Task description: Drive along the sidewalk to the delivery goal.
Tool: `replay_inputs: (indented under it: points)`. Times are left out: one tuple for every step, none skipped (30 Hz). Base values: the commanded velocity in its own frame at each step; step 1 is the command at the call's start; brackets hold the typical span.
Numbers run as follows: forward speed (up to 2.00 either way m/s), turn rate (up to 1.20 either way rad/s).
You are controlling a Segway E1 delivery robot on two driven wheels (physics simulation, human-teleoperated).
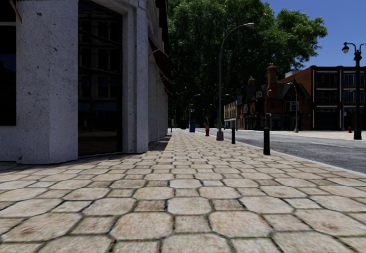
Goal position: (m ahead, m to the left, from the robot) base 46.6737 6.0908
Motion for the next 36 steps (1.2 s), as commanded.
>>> replay_inputs:
  points:
    - [2.0, -0.51]
    - [2.0, -0.46]
    - [2.0, 0.0]
    - [2.0, 0.0]
    - [2.0, 0.0]
    - [2.0, 0.0]
    - [2.0, 0.0]
    - [2.0, 0.0]
    - [2.0, 0.0]
    - [2.0, 0.0]
    - [2.0, 0.0]
    - [2.0, 0.0]
    - [2.0, 0.0]
    - [2.0, 0.0]
    - [2.0, 0.0]
    - [2.0, 0.0]
    - [2.0, 0.0]
    - [2.0, 0.0]
    - [2.0, 0.0]
    - [2.0, 0.0]
    - [2.0, 0.0]
    - [2.0, 0.0]
    - [2.0, 0.0]
    - [2.0, 0.0]
    - [2.0, 0.0]
    - [2.0, 0.0]
    - [2.0, 0.0]
    - [2.0, 0.0]
    - [2.0, 0.0]
    - [2.0, 0.0]
    - [2.0, 0.0]
    - [2.0, 0.0]
    - [2.0, 0.0]
    - [2.0, 0.0]
    - [2.0, 0.0]
    - [2.0, 0.0]
